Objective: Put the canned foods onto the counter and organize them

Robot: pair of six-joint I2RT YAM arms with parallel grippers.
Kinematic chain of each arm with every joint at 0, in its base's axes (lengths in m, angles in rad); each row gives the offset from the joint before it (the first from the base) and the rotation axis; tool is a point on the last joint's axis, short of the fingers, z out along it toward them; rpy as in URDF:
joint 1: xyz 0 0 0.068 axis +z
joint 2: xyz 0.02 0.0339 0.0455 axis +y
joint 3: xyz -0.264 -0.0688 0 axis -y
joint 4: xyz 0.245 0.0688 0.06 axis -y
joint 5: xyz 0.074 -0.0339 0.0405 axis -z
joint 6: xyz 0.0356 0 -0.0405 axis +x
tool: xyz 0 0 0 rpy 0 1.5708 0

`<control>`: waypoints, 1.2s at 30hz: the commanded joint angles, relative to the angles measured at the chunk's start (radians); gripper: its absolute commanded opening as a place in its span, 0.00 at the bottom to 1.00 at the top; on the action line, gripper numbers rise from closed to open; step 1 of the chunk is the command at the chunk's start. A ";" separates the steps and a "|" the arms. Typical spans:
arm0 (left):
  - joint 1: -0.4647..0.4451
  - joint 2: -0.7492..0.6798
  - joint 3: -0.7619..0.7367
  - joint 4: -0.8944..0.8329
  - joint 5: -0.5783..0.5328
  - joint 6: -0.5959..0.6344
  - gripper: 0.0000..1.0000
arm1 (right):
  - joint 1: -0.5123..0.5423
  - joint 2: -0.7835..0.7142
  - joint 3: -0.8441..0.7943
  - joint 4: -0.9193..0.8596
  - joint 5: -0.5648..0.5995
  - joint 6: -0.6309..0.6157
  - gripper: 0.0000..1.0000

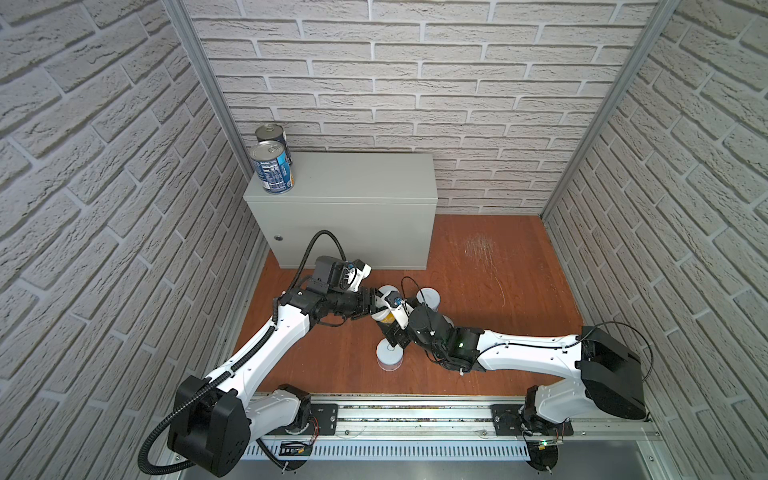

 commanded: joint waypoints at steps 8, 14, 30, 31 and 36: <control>0.021 -0.032 0.025 0.023 0.072 0.017 0.55 | 0.006 -0.005 0.025 0.037 0.025 -0.014 0.75; 0.023 -0.040 0.014 0.030 0.078 0.013 0.55 | 0.006 0.028 0.051 0.050 0.017 -0.025 0.73; 0.047 -0.049 -0.027 0.064 0.113 -0.002 0.55 | 0.006 0.045 0.072 0.088 0.029 -0.040 0.66; 0.046 -0.049 -0.028 0.064 0.112 -0.003 0.55 | 0.006 0.045 0.073 0.090 0.031 -0.041 0.64; 0.049 -0.049 -0.038 0.068 0.100 -0.003 0.55 | 0.004 0.040 0.082 0.091 0.030 -0.042 0.59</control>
